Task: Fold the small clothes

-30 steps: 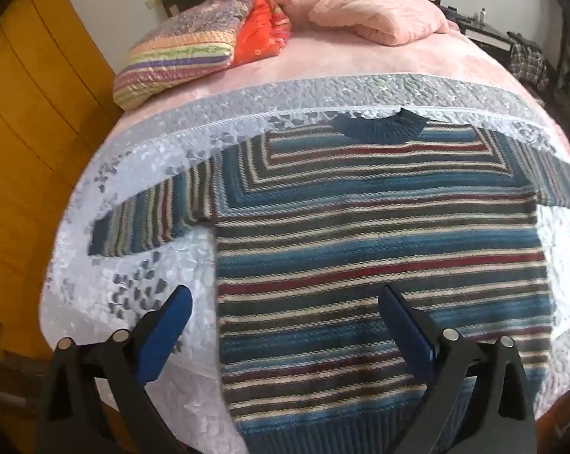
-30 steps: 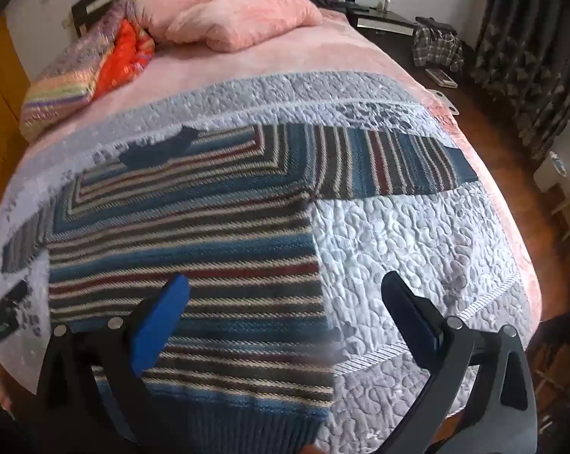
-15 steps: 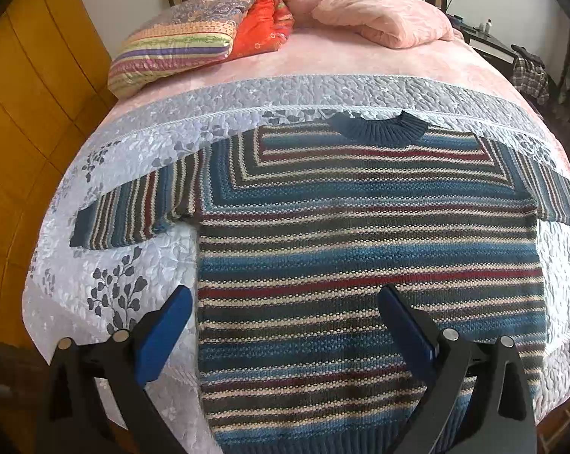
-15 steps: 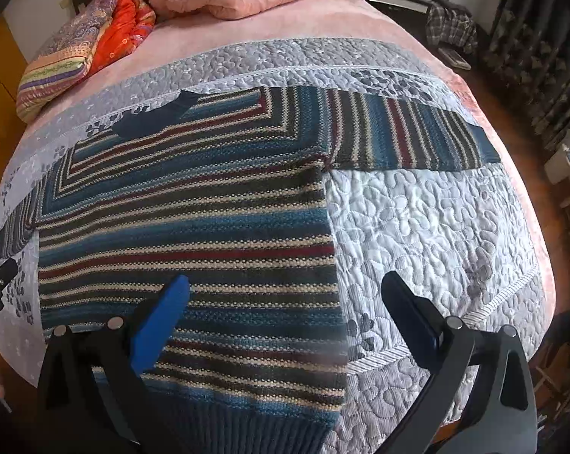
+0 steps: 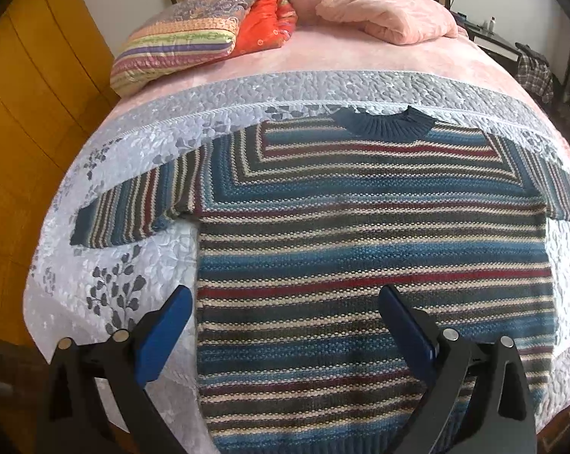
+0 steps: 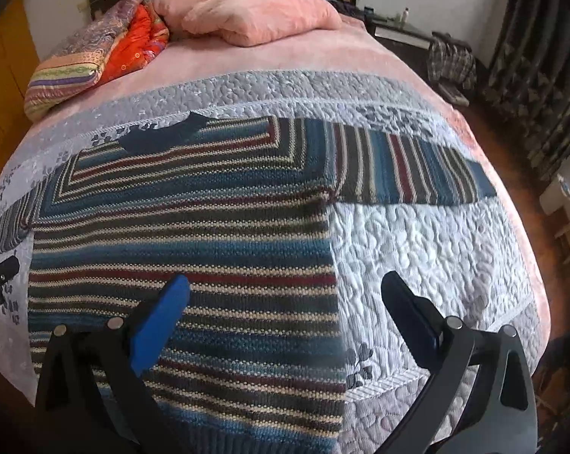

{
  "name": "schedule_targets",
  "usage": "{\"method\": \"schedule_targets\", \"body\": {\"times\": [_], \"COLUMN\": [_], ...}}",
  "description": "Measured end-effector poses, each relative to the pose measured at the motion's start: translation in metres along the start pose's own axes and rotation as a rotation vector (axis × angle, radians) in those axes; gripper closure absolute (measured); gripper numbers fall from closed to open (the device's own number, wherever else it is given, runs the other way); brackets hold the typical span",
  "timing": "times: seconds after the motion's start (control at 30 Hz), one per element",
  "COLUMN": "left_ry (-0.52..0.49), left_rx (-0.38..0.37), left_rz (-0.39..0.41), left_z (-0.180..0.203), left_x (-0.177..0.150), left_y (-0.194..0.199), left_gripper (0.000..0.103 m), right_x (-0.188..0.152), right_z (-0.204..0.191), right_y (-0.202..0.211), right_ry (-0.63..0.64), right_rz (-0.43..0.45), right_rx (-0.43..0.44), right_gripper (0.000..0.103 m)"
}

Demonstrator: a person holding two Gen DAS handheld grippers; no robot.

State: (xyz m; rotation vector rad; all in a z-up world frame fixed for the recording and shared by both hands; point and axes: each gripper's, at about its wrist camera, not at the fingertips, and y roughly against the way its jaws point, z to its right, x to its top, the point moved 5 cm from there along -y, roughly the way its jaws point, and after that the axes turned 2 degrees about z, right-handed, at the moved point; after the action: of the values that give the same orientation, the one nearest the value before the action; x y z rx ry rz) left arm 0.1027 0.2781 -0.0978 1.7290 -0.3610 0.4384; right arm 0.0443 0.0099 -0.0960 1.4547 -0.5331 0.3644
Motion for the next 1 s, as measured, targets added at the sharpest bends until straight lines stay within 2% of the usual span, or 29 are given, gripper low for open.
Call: {"method": "schedule_targets", "body": {"times": [0.1,0.27,0.33,0.47,0.67,1.0], "left_ry": [-0.006,-0.112,-0.101,0.004,0.047,0.019], "left_rx": [0.018,0.067,0.026,-0.095,-0.078,-0.044], "left_rz": [0.009,0.033,0.021,-0.04,-0.018,-0.003], "left_z": [0.0,0.01,0.011,0.006,-0.004,-0.005], "left_x": [0.0,-0.003,-0.004,-0.005,-0.002,-0.001], "left_y": [-0.003,-0.005,-0.006,-0.013,-0.012,-0.01], "left_gripper": [0.004,0.004,0.004,0.004,0.004,0.004], "right_x": [0.003,0.002,0.0,-0.003,-0.002,-0.002], "right_z": [-0.002,-0.002,-0.002,-0.007,-0.007,-0.009], "right_y": [-0.002,-0.006,-0.01,-0.011,-0.009,-0.012], "right_ry": [0.023,0.01,-0.009,-0.007,0.007,0.003], "right_rz": [0.001,-0.01,-0.045,-0.06,-0.042,-0.048], "right_rx": [-0.017,0.015,0.046,0.056,0.037,0.049], "right_gripper": [0.003,0.003,0.003,0.003,0.003,0.003]}}
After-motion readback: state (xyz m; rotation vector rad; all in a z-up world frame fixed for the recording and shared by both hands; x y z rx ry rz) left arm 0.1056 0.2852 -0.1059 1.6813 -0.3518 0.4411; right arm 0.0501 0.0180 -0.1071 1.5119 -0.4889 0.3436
